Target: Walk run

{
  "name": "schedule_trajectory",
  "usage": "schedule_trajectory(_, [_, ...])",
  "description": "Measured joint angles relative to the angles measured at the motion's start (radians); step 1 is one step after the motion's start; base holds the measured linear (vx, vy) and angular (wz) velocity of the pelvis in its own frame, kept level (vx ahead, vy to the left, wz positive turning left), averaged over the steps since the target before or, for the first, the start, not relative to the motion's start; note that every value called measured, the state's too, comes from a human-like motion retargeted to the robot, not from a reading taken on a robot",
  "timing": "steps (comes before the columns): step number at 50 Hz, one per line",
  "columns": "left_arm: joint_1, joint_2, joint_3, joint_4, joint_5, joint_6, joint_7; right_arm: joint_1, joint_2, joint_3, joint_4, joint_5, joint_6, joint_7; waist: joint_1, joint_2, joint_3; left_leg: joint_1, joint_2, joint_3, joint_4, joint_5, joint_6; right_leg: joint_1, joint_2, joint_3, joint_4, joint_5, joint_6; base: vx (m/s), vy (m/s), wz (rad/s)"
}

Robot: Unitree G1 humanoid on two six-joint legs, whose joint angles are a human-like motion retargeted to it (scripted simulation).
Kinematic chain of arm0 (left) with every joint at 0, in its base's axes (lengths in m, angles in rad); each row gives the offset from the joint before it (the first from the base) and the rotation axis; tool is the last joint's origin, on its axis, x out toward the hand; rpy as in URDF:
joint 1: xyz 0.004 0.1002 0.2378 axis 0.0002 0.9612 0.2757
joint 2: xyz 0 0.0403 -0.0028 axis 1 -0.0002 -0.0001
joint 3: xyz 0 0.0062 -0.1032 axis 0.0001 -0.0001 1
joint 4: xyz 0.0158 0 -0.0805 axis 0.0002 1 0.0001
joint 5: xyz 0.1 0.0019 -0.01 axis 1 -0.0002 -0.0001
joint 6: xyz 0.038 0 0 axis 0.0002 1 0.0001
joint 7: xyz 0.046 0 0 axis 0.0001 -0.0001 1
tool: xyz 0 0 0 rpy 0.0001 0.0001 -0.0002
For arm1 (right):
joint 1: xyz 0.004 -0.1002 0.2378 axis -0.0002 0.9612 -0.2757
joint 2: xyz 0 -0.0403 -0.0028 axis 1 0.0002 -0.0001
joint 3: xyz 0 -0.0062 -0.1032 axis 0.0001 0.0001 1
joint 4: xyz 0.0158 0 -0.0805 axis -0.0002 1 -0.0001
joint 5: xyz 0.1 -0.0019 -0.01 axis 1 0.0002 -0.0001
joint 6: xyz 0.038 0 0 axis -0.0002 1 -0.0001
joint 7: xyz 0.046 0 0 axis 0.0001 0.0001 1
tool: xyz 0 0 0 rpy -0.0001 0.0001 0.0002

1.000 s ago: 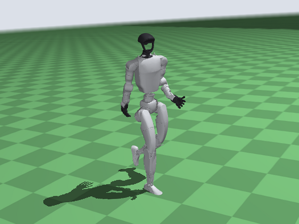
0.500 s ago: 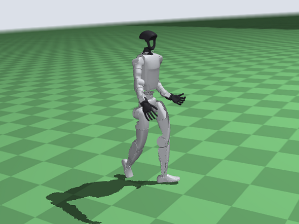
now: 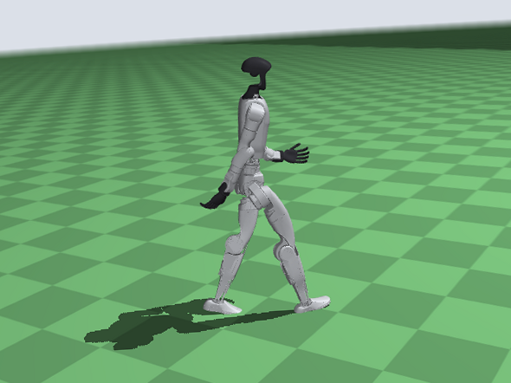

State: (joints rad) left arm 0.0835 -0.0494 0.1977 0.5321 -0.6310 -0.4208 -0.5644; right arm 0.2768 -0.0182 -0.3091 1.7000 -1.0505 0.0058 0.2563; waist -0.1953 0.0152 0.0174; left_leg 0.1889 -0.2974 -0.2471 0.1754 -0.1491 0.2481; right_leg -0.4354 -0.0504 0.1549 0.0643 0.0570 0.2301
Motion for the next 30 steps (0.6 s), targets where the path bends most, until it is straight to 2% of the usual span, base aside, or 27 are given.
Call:
schedule_trajectory(3, [0.071,-0.019,0.048,0.031,-0.019,0.020,-0.011,0.009,-0.058,0.026,0.000,0.001,0.047,-0.026,-0.097,0.027,-0.047,0.000,0.018,-0.047,0.090,0.145,-0.106,0.021,0.012,-0.022,0.084,0.045,-0.023,1.01,-0.14,1.65])
schedule_trajectory(5, [0.107,-0.042,0.060,0.065,-0.006,0.030,-0.020,0.006,-0.096,0.027,0.000,0.055,0.060,-0.049,-0.129,0.079,-0.075,-0.046,0.052,-0.038,0.210,0.328,-0.245,0.028,0.035,-0.018,0.154,-0.005,-0.069,1.03,-0.17,2.01])
schedule_trajectory(7, [0.125,-0.055,0.016,0.097,0.018,0.030,-0.004,-0.018,-0.123,0.002,0.000,0.150,0.063,-0.048,-0.107,0.087,-0.100,-0.139,0.103,0.094,0.379,0.463,-0.445,0.054,0.010,-0.090,0.184,-0.050,-0.120,1.00,-0.12,1.98])
schedule_trajectory(8, [0.123,-0.057,0.006,0.105,0.027,0.028,0.004,-0.042,-0.139,0.001,0.000,0.198,0.062,-0.046,-0.113,0.059,-0.110,-0.185,0.115,0.212,0.454,0.514,-0.494,0.072,-0.052,-0.111,0.187,-0.066,-0.107,0.67,-0.06,2.15])
schedule_trajectory(10, [0.119,-0.054,0.003,0.111,0.045,0.027,-0.007,-0.099,-0.156,0.017,0.000,0.294,0.059,-0.061,-0.109,0.006,-0.125,-0.257,0.175,0.378,0.576,0.569,-0.510,0.119,-0.119,-0.213,0.170,-0.075,-0.123,0.72,-0.25,1.76])
schedule_trajectory(12, [0.119,-0.058,0.005,0.111,0.062,0.035,-0.032,-0.159,-0.168,0.034,-0.012,0.376,0.054,-0.131,-0.055,-0.013,-0.114,-0.342,0.209,0.417,0.688,0.442,-0.430,0.189,-0.078,-0.214,0.133,-0.078,-0.148,0.70,-0.32,0.77])
schedule_trajectory(15, [0.124,-0.080,0.005,0.103,0.068,0.039,-0.046,-0.236,-0.188,0.057,-0.065,0.447,0.019,-0.304,0.027,-0.052,-0.094,-0.477,0.215,0.514,0.733,0.339,-0.337,0.271,-0.091,-0.274,0.075,-0.048,-0.148,0.52,-0.14,0.54])
schedule_trajectory(18, [0.135,-0.092,0.003,0.092,0.076,0.030,-0.039,-0.284,-0.190,0.083,-0.103,0.424,-0.048,-0.441,0.076,-0.065,-0.098,-0.572,0.230,0.566,0.599,0.234,-0.263,0.339,-0.071,-0.375,0.031,-0.014,-0.131,0.64,-0.14,1.00])
schedule_trajectory(21, [0.141,-0.104,0.010,0.072,0.104,0.023,-0.034,-0.307,-0.171,0.082,-0.126,0.366,-0.040,-0.424,0.131,-0.062,-0.093,-0.619,0.186,0.551,0.323,0.182,-0.194,0.412,-0.032,-0.482,-0.002,0.003,-0.114,0.61,-0.13,0.99])
schedule_trajectory(23, [0.143,-0.113,0.012,0.060,0.116,0.018,-0.029,-0.311,-0.158,0.086,-0.138,0.347,-0.040,-0.379,0.168,-0.060,-0.081,-0.611,0.182,0.627,0.121,0.154,-0.149,0.459,0.001,-0.512,-0.006,0.002,-0.114,0.67,-0.11,0.87])
schedule_trajectory(25, [0.137,-0.120,0.010,0.053,0.121,0.015,-0.023,-0.312,-0.147,0.085,-0.146,0.338,-0.055,-0.348,0.192,-0.056,-0.066,-0.579,0.135,0.696,-0.059,0.096,-0.114,0.511,0.029,-0.559,-0.005,0.002,-0.117,0.77,-0.14,1.07])
schedule_trajectory(27, [0.140,-0.127,0.013,0.052,0.121,0.010,-0.017,-0.306,-0.139,0.084,-0.143,0.320,-0.056,-0.339,0.202,-0.075,-0.061,-0.532,0.097,0.827,-0.141,0.088,-0.015,0.557,0.037,-0.589,0.008,0.019,-0.117,0.96,-0.29,0.85])
schedule_trajectory(28, [0.142,-0.127,0.019,0.056,0.118,0.008,-0.014,-0.300,-0.137,0.086,-0.139,0.304,-0.048,-0.334,0.218,-0.093,-0.059,-0.490,0.108,0.899,-0.146,0.103,0.006,0.586,0.041,-0.580,0.020,0.037,-0.117,1.07,-0.53,0.06])
schedule_trajectory(30, [0.145,-0.117,0.035,0.074,0.109,0.007,-0.010,-0.282,-0.129,0.083,-0.130,0.261,-0.022,-0.324,0.252,-0.120,-0.062,-0.428,0.136,0.964,-0.119,0.079,0.014,0.632,0.042,-0.562,0.071,0.133,-0.102,1.26,-0.50,-0.19])
